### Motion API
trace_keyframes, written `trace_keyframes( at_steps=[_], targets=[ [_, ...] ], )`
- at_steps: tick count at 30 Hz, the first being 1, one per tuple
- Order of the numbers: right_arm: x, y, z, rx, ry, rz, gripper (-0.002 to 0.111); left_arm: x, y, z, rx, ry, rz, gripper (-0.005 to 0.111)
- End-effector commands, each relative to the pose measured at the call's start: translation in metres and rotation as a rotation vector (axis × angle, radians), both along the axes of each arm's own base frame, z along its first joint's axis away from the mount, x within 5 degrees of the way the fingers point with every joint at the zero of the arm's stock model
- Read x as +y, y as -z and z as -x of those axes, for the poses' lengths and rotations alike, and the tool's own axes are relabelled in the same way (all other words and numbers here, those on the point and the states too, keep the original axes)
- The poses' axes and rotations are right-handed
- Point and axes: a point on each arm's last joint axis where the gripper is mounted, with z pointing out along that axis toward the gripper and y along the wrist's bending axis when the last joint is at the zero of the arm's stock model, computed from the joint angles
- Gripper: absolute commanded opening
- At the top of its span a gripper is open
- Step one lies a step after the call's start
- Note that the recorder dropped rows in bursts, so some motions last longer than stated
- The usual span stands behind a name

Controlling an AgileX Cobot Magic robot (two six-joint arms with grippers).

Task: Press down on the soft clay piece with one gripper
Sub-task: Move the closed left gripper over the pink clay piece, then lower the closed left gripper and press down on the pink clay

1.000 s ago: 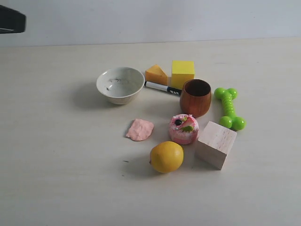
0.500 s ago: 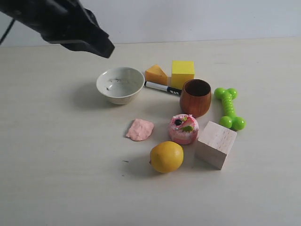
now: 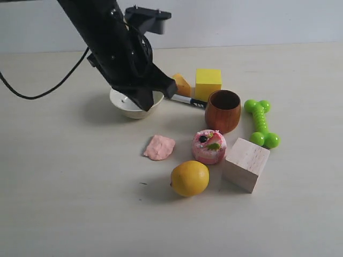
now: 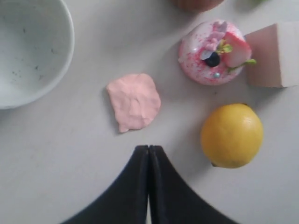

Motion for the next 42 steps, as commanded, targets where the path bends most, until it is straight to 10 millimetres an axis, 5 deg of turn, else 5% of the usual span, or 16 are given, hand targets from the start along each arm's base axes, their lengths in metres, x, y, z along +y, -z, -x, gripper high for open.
trace_keyframes(
  at_steps=[1, 7, 16, 28, 42],
  targets=[
    [0.000, 0.001, 0.000, -0.007, -0.003, 0.007, 0.000, -0.008, 0.026, -0.008, 0.036, -0.033, -0.056, 0.000],
    [0.000, 0.001, 0.000, -0.007, -0.003, 0.007, 0.000, -0.020, 0.047, -0.015, 0.073, -0.038, -0.081, 0.000],
    [0.000, 0.001, 0.000, -0.007, -0.003, 0.007, 0.000, -0.051, 0.048, -0.013, 0.020, 0.029, -0.179, 0.000],
    [0.000, 0.001, 0.000, -0.007, -0.003, 0.007, 0.000, -0.052, 0.064, -0.017, 0.007, 0.109, -0.273, 0.000],
    [0.000, 0.001, 0.000, -0.007, -0.003, 0.007, 0.000, -0.051, 0.088, -0.017, 0.146, -0.505, -0.274, 0.000]
  ],
)
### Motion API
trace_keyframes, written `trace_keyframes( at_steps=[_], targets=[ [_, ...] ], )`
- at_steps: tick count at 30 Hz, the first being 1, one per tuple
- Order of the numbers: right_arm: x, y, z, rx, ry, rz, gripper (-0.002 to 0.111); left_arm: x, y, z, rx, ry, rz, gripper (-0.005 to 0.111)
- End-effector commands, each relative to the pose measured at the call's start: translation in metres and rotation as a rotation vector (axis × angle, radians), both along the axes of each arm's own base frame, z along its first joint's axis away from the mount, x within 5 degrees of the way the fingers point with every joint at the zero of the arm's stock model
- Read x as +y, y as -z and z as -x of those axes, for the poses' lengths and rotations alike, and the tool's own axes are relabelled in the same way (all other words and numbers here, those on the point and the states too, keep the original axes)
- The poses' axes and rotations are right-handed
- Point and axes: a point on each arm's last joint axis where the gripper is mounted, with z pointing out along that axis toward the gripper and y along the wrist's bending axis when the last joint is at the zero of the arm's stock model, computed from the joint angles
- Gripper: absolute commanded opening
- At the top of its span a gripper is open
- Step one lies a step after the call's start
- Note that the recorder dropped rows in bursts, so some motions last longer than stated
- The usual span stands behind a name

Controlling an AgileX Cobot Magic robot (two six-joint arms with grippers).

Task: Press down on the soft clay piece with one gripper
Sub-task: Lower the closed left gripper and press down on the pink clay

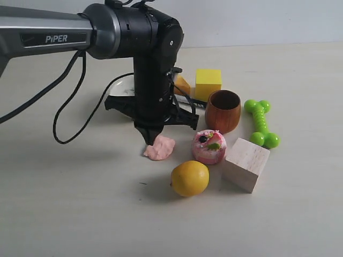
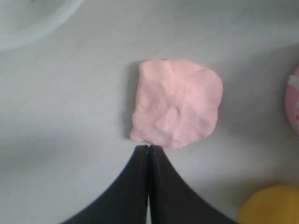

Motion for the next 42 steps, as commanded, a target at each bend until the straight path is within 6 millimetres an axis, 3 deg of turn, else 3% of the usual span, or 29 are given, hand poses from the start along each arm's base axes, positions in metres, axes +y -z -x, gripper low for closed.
trace_keyframes(
  at_steps=[1, 11, 19, 29, 42],
  targets=[
    [0.000, 0.001, 0.000, -0.007, -0.003, 0.007, 0.000, -0.005, -0.004, -0.001, -0.031, -0.100, 0.040, 0.000],
    [0.000, 0.001, 0.000, -0.007, -0.003, 0.007, 0.000, -0.017, -0.005, 0.002, 0.006, -0.169, 0.174, 0.000],
    [0.000, 0.001, 0.000, -0.007, -0.003, 0.007, 0.000, -0.017, -0.003, 0.002, 0.003, -0.195, 0.168, 0.000],
    [0.000, 0.001, 0.000, -0.007, -0.003, 0.007, 0.000, -0.016, 0.022, -0.003, 0.014, -0.184, 0.123, 0.000],
    [0.000, 0.001, 0.000, -0.007, -0.004, 0.009, 0.000, -0.010, 0.023, -0.006, -0.028, -0.120, 0.053, 0.000]
  ],
)
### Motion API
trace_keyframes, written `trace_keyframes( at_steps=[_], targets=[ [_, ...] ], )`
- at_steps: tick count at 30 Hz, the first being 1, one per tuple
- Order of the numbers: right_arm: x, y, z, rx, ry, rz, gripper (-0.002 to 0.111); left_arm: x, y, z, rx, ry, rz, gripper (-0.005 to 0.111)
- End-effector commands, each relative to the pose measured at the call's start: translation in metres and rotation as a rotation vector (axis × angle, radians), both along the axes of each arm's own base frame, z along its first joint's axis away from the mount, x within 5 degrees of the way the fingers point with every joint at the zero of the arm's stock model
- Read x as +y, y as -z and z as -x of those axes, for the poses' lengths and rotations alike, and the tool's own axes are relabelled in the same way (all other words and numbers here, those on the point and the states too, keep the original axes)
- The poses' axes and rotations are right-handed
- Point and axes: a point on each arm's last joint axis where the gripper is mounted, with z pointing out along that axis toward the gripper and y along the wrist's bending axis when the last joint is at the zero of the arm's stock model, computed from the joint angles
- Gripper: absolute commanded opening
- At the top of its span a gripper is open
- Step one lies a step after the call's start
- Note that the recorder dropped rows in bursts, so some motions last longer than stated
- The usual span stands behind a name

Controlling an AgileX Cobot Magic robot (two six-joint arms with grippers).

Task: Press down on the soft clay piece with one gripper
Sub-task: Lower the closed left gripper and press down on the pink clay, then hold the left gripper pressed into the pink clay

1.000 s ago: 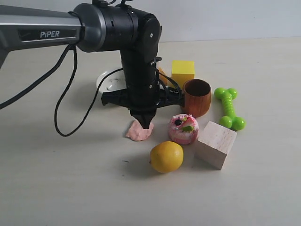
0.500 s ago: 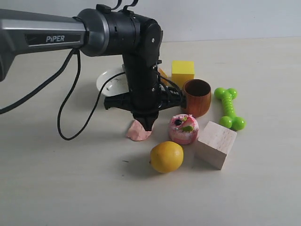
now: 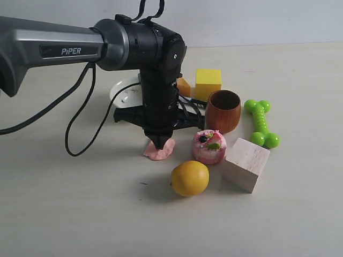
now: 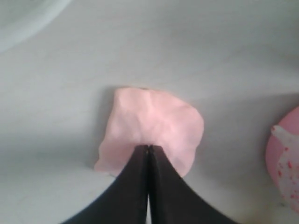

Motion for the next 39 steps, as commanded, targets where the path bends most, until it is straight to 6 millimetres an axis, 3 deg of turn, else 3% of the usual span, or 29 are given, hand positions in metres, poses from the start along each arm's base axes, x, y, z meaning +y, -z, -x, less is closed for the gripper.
trace_keyframes(
  at_steps=[1, 6, 18, 29, 39],
  targets=[
    [0.000, 0.001, 0.000, -0.007, -0.004, 0.009, 0.000, 0.000, 0.001, -0.001, -0.004, 0.015, -0.008, 0.000],
    [0.000, 0.001, 0.000, -0.007, -0.004, 0.009, 0.000, 0.000, 0.010, -0.001, 0.011, 0.023, -0.022, 0.000],
    [0.000, 0.001, 0.000, -0.007, -0.004, 0.009, 0.000, 0.002, 0.060, 0.007, 0.161, 0.093, -0.082, 0.000],
    [0.000, 0.001, 0.000, -0.007, -0.004, 0.009, 0.000, 0.004, 0.086, 0.010, 0.213, 0.134, -0.110, 0.000],
    [0.000, 0.001, 0.000, -0.007, -0.003, 0.007, 0.000, 0.004, 0.088, 0.010, 0.216, 0.141, -0.115, 0.000]
  ],
)
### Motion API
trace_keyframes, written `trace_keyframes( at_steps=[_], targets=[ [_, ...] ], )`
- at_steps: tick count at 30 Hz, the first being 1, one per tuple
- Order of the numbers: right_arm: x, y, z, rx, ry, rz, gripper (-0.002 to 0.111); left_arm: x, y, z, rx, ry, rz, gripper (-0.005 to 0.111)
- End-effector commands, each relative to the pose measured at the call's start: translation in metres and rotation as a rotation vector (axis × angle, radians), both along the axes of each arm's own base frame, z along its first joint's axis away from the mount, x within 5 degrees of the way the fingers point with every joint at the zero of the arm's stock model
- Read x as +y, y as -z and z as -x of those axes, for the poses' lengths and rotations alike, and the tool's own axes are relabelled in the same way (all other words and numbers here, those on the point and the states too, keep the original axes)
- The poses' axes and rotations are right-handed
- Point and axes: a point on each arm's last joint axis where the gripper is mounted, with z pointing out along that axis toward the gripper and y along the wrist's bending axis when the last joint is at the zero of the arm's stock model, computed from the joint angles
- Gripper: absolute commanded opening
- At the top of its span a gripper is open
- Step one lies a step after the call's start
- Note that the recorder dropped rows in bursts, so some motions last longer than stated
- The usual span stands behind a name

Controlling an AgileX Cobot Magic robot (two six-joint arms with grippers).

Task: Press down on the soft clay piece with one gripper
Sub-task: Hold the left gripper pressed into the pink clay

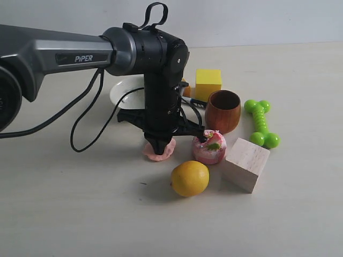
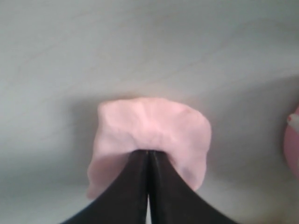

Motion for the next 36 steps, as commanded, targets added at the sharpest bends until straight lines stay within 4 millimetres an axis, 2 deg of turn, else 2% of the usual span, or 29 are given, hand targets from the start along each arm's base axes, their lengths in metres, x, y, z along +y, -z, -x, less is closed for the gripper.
trace_keyframes(
  at_steps=[1, 21, 36],
  targets=[
    [0.000, 0.001, 0.000, -0.007, -0.003, 0.007, 0.000, 0.007, 0.055, 0.011, 0.110, -0.008, -0.068, 0.000],
    [0.000, 0.001, 0.000, -0.007, -0.003, 0.007, 0.000, 0.009, 0.050, 0.012, 0.122, -0.001, -0.093, 0.000],
    [0.000, 0.001, 0.000, -0.007, -0.003, 0.007, 0.000, 0.010, 0.017, 0.005, 0.018, 0.003, -0.082, 0.000]
  ],
)
